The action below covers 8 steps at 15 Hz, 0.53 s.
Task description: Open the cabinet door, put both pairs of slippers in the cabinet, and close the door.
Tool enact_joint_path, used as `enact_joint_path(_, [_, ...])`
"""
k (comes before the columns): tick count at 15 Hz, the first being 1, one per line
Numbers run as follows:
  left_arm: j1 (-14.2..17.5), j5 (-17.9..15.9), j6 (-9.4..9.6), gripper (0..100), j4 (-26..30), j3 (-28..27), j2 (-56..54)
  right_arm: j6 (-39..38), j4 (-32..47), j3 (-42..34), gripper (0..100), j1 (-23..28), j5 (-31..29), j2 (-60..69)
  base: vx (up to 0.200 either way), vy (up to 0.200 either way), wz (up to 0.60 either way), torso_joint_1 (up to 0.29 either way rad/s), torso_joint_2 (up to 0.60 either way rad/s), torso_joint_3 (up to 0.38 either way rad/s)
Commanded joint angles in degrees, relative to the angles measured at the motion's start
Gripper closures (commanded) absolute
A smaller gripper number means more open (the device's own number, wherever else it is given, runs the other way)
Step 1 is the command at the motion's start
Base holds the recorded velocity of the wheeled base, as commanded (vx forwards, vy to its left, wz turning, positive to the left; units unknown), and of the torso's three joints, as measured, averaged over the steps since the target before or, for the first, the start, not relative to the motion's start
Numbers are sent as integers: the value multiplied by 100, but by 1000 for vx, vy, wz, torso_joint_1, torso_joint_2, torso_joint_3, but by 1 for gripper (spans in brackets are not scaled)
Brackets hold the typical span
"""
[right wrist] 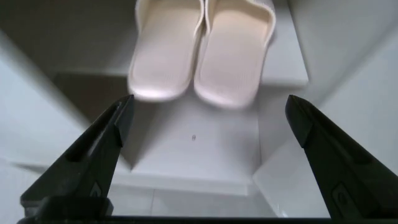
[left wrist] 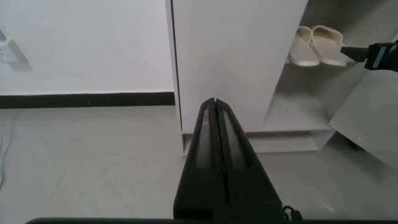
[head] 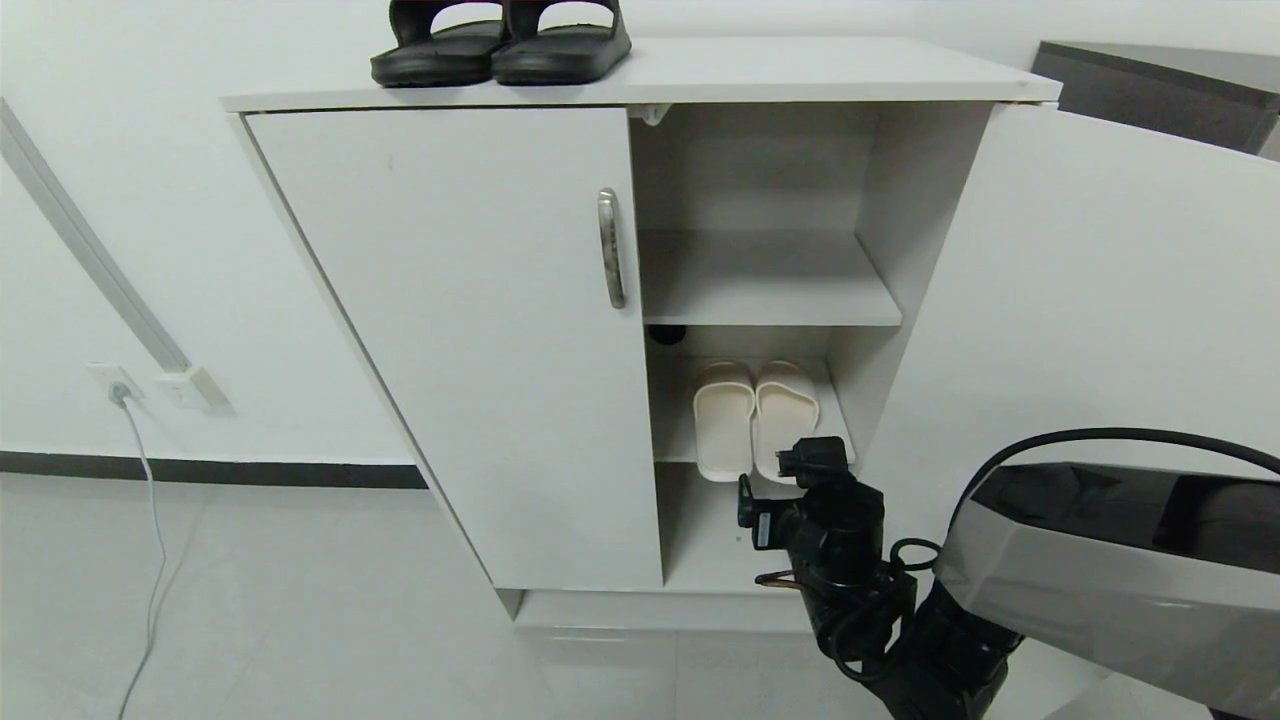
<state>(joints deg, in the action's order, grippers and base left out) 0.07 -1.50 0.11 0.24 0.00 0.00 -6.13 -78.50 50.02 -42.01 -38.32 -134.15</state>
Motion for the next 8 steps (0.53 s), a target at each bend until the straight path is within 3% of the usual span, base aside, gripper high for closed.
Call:
enact_joint_path(1, [1,9,7,100,2,0,9,-2,-8,-18,0,-9,-1,2,0,0,0,0,0,0])
enact_joint_path(8, [1,1,-2,100,2,0,9,-2,10,-115,0,-27,-1,90,0,0,0,0,0,0])
